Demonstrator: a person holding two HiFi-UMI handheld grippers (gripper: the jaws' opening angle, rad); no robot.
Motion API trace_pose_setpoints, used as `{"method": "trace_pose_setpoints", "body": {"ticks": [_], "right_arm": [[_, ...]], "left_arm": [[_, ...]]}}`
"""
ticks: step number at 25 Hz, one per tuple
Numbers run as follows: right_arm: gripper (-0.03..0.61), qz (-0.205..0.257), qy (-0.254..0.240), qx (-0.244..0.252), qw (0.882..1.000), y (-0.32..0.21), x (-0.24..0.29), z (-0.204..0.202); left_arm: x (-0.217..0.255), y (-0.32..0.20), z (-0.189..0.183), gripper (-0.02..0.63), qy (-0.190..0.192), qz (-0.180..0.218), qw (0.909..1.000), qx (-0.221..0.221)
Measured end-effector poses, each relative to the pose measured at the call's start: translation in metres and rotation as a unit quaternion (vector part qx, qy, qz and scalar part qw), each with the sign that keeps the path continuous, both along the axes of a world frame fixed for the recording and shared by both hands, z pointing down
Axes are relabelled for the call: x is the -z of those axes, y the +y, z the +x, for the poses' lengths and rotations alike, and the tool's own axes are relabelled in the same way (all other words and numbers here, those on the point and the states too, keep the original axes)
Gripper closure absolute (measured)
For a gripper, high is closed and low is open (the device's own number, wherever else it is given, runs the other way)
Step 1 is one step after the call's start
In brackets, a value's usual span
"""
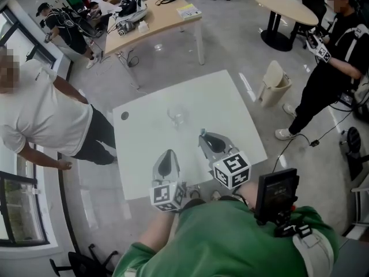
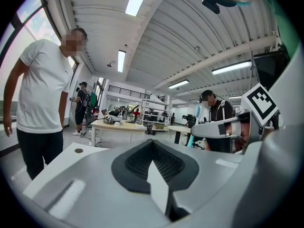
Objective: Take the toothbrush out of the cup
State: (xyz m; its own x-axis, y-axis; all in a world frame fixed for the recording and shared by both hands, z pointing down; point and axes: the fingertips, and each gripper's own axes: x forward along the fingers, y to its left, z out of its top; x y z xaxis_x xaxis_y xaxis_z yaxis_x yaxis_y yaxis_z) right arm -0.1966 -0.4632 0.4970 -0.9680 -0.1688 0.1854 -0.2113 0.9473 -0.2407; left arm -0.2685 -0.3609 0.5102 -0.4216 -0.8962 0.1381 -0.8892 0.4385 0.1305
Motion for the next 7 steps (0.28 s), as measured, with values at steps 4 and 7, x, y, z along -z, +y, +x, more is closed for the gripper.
{"method": "trace_pose_setpoints", "body": {"ticks": [4,7], "right_arm": [[0.545,0.001,0.002,-0.001,1.000,-0.0003,-0.0002,-0.0005],[0.545,0.002,0.003,-0.001,1.000,-0.0023,0.0002,-0.0022]], "left_arm": [[0.0025,-0.0002,-0.0013,0.609,0.000,0.000,1.0000,0.001],[0.0038,-0.0023,-0.0020,0.609,0.002,-0.001,1.0000,0.000]]}}
